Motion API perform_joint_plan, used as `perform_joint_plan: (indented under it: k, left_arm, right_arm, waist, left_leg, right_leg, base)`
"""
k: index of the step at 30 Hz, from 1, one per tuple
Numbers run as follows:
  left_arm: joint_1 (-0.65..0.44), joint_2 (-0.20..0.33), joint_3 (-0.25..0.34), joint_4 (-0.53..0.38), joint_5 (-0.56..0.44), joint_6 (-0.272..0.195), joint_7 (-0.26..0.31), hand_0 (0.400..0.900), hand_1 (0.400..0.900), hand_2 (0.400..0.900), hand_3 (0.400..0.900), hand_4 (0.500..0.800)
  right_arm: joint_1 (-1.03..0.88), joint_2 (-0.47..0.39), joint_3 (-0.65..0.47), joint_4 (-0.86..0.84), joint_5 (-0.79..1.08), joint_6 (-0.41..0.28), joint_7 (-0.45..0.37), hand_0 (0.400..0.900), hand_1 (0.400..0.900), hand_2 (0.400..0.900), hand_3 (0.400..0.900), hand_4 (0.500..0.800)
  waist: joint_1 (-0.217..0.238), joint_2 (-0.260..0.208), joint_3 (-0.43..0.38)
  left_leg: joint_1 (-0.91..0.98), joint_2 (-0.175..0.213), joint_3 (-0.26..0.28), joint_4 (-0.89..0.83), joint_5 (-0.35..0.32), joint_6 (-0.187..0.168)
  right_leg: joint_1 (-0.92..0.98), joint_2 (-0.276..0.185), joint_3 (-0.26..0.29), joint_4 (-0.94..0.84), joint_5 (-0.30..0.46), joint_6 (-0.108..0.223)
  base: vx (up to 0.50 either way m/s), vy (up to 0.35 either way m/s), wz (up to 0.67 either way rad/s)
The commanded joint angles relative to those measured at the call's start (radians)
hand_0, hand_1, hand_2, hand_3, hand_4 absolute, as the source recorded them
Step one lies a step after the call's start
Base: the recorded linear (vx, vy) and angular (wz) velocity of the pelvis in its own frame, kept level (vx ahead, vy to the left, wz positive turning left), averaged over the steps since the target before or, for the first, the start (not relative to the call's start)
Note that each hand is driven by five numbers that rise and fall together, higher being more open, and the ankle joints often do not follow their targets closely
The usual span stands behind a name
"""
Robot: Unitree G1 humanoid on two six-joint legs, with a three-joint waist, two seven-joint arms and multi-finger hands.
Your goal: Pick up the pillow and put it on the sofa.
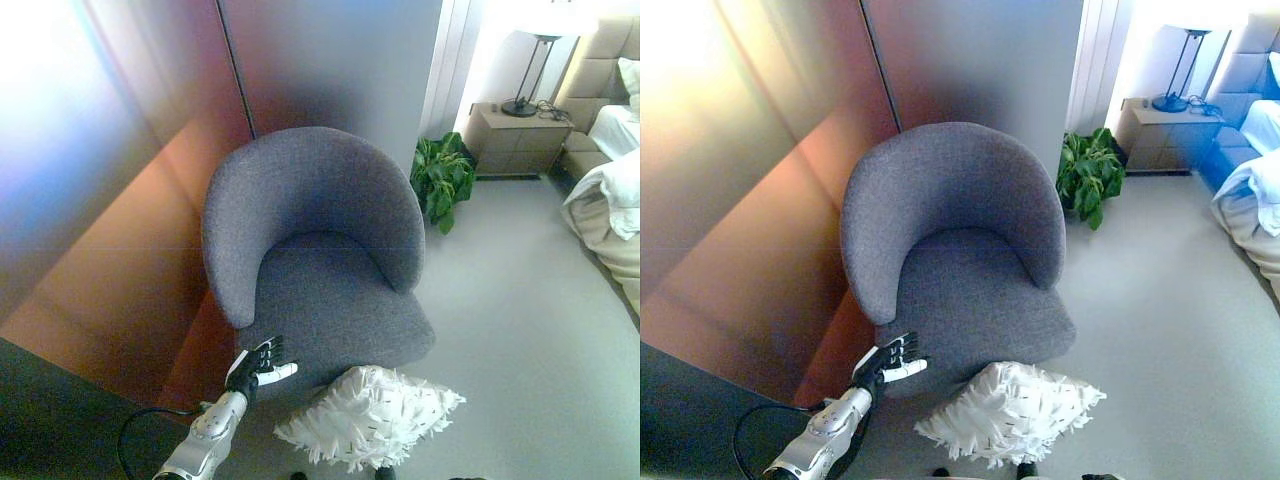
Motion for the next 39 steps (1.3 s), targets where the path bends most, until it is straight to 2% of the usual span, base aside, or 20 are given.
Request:
perform_joint_plan:
  k: [1,4,9,16,22,30,39]
  left_arm:
    - [-0.155,0.033,0.013,-0.007,0.030,-0.059,-0.007,0.900,0.900,0.900,0.900,0.800]
    - [-0.160,0.036,0.009,-0.011,0.040,-0.069,-0.005,0.900,0.900,0.900,0.900,0.800]
    - [-0.161,0.048,-0.003,-0.008,0.113,-0.083,0.005,0.900,0.900,0.900,0.900,0.800]
    - [-0.168,0.077,-0.051,0.011,0.232,-0.091,0.039,0.900,0.900,0.900,0.900,0.800]
    - [-0.214,0.090,-0.103,0.027,0.250,-0.095,0.065,0.900,0.900,0.900,0.900,0.800]
    - [-0.332,0.067,-0.159,0.072,0.229,-0.109,0.100,0.900,0.900,0.900,0.900,0.800]
    - [-0.428,0.016,-0.184,0.148,0.244,-0.106,0.133,0.900,0.900,0.900,0.900,0.800]
  right_arm:
    - [-0.063,-0.008,0.037,0.051,-0.028,-0.013,-0.002,0.900,0.900,0.900,0.900,0.800]
    - [-0.064,-0.009,0.037,0.050,-0.026,-0.013,-0.004,0.900,0.900,0.900,0.900,0.800]
    - [-0.060,-0.008,0.040,0.051,-0.026,-0.015,-0.006,0.900,0.900,0.900,0.900,0.800]
    - [-0.045,-0.008,0.058,0.039,-0.047,-0.014,-0.005,0.900,0.900,0.900,0.900,0.800]
    - [-0.063,-0.022,0.081,0.016,-0.042,-0.024,-0.012,0.900,0.900,0.900,0.900,0.800]
    - [-0.149,-0.056,0.118,-0.022,-0.004,-0.036,-0.023,0.900,0.900,0.900,0.900,0.800]
    - [-0.198,-0.079,0.139,-0.056,0.006,-0.050,-0.055,0.900,0.900,0.900,0.900,0.800]
  waist:
    - [-0.010,-0.044,0.016]
    - [-0.012,-0.043,0.020]
    - [-0.017,-0.043,0.026]
    - [-0.039,-0.040,0.038]
    - [-0.066,-0.033,0.078]
    - [-0.100,-0.020,0.192]
    - [-0.121,-0.014,0.272]
  left_leg:
    - [0.006,-0.041,0.022,0.032,-0.098,0.013]
    - [0.004,-0.040,0.025,0.035,-0.099,0.013]
    - [0.001,-0.038,0.030,0.049,-0.106,0.015]
    - [-0.006,-0.035,0.048,0.075,-0.123,0.021]
    - [-0.026,-0.029,0.066,0.087,-0.126,0.024]
    - [-0.109,-0.019,0.078,0.124,-0.113,0.018]
    - [-0.178,-0.005,0.078,0.161,-0.102,0.001]
  right_leg:
    - [0.014,-0.035,-0.004,0.031,-0.091,0.093]
    - [0.012,-0.038,-0.004,0.031,-0.090,0.094]
    - [0.005,-0.045,0.002,0.041,-0.091,0.096]
    - [-0.014,-0.059,0.025,0.064,-0.097,0.107]
    - [-0.056,-0.072,0.051,0.087,-0.094,0.114]
    - [-0.166,-0.087,0.078,0.154,-0.090,0.110]
    - [-0.243,-0.087,0.083,0.194,-0.091,0.096]
  base:
    - [0.00,0.000,0.00]
    - [0.00,0.000,0.00]
    - [0.01,-0.002,-0.01]
    - [0.04,-0.012,-0.07]
    - [0.00,-0.013,-0.08]
    - [-0.11,-0.014,-0.05]
    - [-0.04,-0.031,-0.04]
